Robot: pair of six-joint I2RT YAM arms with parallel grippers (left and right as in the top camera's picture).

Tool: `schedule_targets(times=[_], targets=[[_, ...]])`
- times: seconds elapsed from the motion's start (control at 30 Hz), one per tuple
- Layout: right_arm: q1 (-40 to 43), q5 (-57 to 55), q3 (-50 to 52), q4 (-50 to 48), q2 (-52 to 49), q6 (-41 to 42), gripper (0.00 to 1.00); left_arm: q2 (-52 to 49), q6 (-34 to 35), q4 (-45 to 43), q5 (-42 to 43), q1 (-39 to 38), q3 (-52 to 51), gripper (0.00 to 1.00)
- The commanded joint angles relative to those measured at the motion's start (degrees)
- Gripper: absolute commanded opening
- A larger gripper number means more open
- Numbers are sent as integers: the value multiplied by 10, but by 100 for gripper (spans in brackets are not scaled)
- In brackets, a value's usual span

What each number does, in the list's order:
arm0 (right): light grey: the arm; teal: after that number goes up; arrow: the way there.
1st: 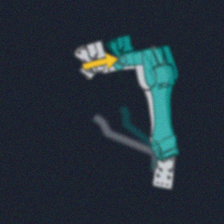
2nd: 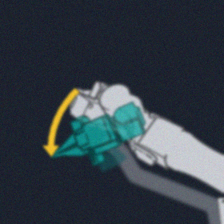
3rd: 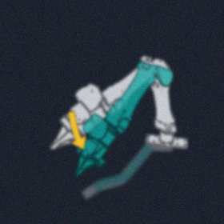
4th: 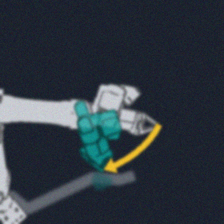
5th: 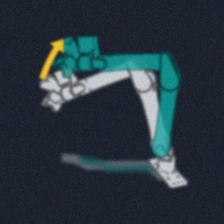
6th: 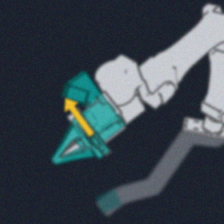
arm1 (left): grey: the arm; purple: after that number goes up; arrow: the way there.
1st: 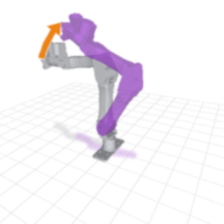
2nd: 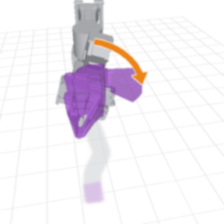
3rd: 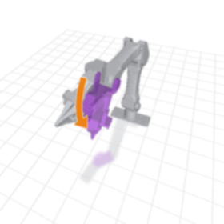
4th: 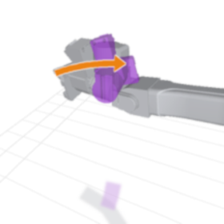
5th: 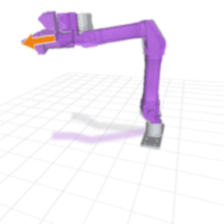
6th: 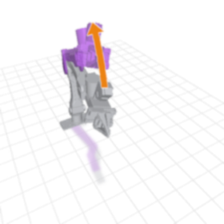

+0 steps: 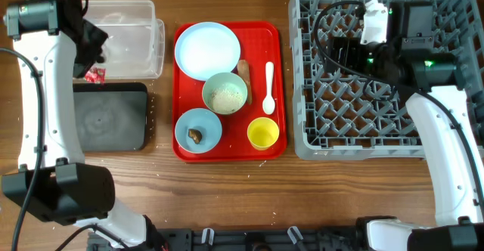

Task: Sort waste into correct bins and load items into the dishwasher rack
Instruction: 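Carry the wrapper and tissue left and release them into the clear bin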

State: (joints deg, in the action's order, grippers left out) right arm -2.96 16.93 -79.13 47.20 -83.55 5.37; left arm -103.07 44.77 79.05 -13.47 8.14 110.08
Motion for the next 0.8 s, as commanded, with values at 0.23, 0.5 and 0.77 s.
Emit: schedule_targets(times=[0.23,0.5,0.77], targets=[[-5,7,-14,-4,-5,6,100,-116,-10,-213,-26,-1,-4,4],[-5,7,-14,-5,-5,6,100,-207,-53,-274,-24,-1,-1,82],[-5,8,-14,-5,-5,7,100,-111,-224,-245,85,-28,10,84]])
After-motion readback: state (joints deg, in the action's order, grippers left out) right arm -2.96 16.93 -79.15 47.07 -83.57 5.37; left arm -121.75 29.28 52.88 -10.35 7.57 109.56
